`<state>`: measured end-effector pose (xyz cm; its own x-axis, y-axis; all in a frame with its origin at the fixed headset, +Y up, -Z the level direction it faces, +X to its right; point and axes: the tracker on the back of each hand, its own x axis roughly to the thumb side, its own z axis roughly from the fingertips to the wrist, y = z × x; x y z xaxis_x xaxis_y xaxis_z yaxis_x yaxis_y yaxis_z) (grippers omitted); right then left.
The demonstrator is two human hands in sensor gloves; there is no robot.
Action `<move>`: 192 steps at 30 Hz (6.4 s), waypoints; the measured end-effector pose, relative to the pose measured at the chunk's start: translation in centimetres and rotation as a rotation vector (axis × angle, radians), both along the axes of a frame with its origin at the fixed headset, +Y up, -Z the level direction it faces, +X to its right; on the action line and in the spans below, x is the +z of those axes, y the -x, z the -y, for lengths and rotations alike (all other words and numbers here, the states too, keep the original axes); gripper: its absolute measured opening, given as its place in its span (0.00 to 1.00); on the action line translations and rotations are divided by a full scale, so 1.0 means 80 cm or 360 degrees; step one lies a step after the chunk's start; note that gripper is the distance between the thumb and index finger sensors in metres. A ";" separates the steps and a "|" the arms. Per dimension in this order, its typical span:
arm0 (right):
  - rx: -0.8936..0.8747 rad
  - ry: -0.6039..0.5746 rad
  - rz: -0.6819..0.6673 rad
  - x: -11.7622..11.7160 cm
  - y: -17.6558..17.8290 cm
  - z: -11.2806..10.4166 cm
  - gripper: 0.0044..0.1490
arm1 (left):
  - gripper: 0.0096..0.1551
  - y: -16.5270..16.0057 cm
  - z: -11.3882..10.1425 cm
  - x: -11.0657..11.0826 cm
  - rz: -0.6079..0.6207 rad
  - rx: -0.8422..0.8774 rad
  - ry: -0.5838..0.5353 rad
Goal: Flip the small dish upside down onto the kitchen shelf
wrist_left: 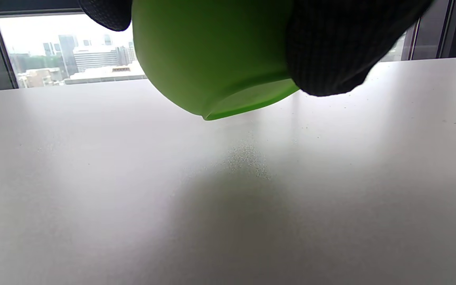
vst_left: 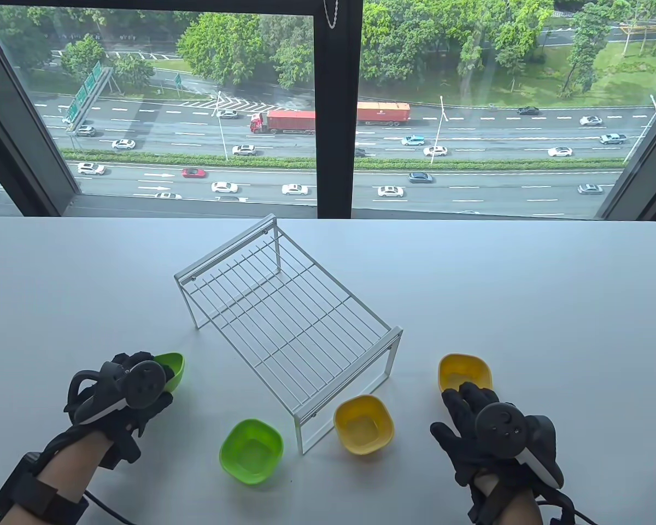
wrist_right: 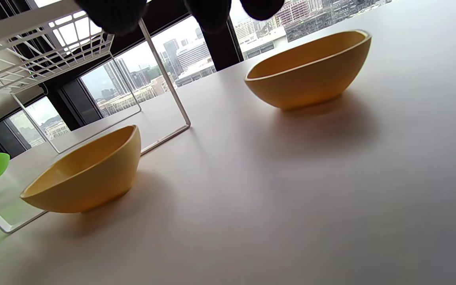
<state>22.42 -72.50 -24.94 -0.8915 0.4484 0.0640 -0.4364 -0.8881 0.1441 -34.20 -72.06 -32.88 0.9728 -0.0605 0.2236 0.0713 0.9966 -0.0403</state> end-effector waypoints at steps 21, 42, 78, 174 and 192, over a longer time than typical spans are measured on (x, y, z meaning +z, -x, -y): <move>-0.0009 0.0007 0.0008 0.004 -0.002 0.000 0.47 | 0.35 -0.017 -0.031 0.023 0.0178 0.0071 -0.0199; -0.0020 0.0018 0.0006 0.006 -0.002 -0.001 0.47 | 0.36 -0.030 -0.065 0.049 0.0292 0.0211 -0.0355; -0.0135 -0.0055 -0.0072 0.009 0.001 -0.012 0.48 | 0.37 -0.037 -0.114 0.066 0.0418 0.0492 -0.0479; -0.0562 -0.0026 -0.0054 0.007 -0.014 -0.018 0.50 | 0.56 -0.222 -0.173 -0.088 0.0060 0.0190 -0.0149; -0.0641 -0.0025 -0.0052 0.012 -0.019 -0.021 0.50 | 0.44 -0.208 -0.165 -0.139 -0.0110 0.0720 0.0033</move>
<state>23.93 -70.86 -24.01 -0.6419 0.7604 0.0991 -0.7456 -0.6490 0.1512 -17.56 -58.85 -43.97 0.9131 0.3777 0.1537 -0.3746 0.9259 -0.0498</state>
